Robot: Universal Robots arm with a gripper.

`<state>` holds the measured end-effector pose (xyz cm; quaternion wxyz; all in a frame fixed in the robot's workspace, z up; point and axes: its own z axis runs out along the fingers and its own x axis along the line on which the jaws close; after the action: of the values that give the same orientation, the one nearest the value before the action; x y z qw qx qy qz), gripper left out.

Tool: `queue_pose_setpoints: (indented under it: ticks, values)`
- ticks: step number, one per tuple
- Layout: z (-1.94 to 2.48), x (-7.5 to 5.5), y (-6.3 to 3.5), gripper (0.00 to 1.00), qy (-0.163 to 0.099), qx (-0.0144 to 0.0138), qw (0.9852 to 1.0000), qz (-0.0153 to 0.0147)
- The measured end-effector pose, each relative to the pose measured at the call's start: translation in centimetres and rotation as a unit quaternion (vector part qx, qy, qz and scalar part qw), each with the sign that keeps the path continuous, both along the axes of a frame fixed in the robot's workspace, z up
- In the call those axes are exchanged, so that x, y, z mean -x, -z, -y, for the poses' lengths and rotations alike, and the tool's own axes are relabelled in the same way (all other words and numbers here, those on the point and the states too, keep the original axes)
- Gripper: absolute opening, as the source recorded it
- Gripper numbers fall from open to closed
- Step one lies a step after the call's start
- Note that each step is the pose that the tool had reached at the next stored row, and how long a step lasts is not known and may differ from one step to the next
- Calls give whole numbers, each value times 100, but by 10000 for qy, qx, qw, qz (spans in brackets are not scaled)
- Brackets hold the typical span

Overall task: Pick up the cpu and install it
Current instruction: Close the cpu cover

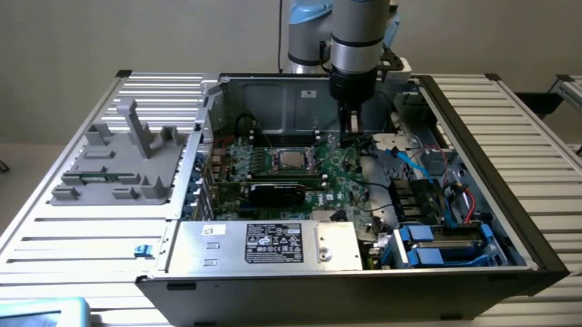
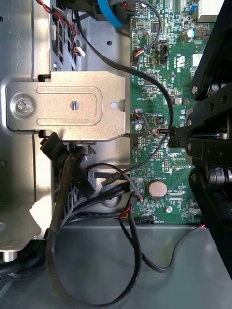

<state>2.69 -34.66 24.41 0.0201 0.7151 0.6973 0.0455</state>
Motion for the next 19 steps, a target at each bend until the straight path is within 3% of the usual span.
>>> queue_pose_setpoints:
  ticks: [3, 4, 5, 7, 9, 11, 15, 19]
  values:
    - [-7, 0, 14, 11, -1, -105, 9999, -12]
    - [-7, 1, 16, 11, 0, -123, 9999, -41]
    - [-7, 1, 18, 11, 1, -127, 9999, -88]
    - [-7, 13, 17, 11, 3, -129, 9997, -214]
    - [-7, 43, 12, 11, 4, -148, 9994, -325]
    - [-7, 71, 3, 11, 4, -172, 9990, -408]
    - [-7, 153, -27, 11, 5, -205, 9983, -540]
    - [-7, 317, -59, 11, 4, -246, 9978, -616]
